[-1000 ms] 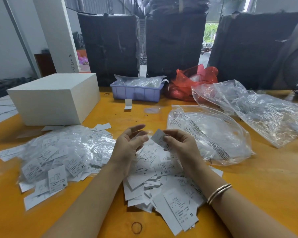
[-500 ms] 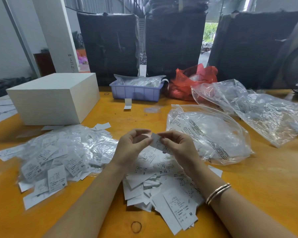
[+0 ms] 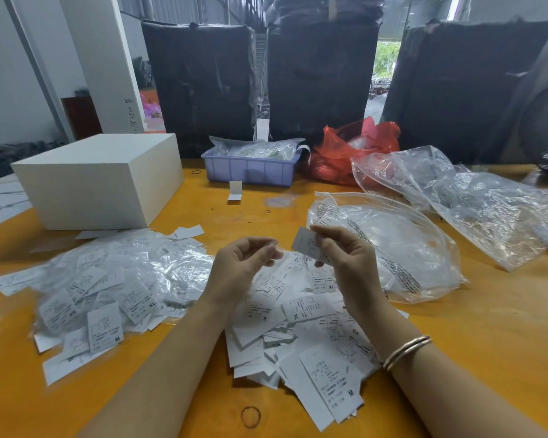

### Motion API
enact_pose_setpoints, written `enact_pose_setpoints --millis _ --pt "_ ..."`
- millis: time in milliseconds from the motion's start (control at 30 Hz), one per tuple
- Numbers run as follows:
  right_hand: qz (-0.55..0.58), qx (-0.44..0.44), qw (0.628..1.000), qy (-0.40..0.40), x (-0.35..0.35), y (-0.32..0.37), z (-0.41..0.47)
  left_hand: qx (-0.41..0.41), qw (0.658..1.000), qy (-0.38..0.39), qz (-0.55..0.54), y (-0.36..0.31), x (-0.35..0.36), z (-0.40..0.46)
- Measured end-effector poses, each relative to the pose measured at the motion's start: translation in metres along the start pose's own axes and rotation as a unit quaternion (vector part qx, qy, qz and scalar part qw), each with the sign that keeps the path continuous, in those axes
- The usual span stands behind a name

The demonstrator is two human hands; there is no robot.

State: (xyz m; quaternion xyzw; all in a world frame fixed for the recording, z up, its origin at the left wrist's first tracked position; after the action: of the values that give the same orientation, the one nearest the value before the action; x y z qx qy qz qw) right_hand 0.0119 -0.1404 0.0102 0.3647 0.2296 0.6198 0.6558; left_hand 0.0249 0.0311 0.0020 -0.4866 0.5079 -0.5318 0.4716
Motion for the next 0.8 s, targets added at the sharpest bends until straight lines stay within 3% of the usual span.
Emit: enact_pose_setpoints --millis 333,800 --pt "-0.079 -0.08 0.991 0.079 0.0045 0.0046 -0.0047 -0.015 1.0 0.023 0.003 -0.001 0.0027 -0.0025" --pt "-0.099 -0.132 0.984 0.061 0.0042 0.0047 -0.0036 -0.037 0.997 0.055 0.032 0.0004 0.0039 -0.0051"
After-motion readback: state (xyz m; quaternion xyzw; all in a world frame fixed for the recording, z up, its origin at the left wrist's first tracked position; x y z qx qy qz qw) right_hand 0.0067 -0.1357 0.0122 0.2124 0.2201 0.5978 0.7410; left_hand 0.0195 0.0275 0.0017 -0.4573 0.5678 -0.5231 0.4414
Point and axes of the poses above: each hand's wrist, its own z-axis towards the middle knuckle, its own x-axis out of the palm, y = z × x, the point moved 2 cm from there along z, towards the middle knuckle, and after that the axes turned 15 degrees about -x, right-handed, at the moved point
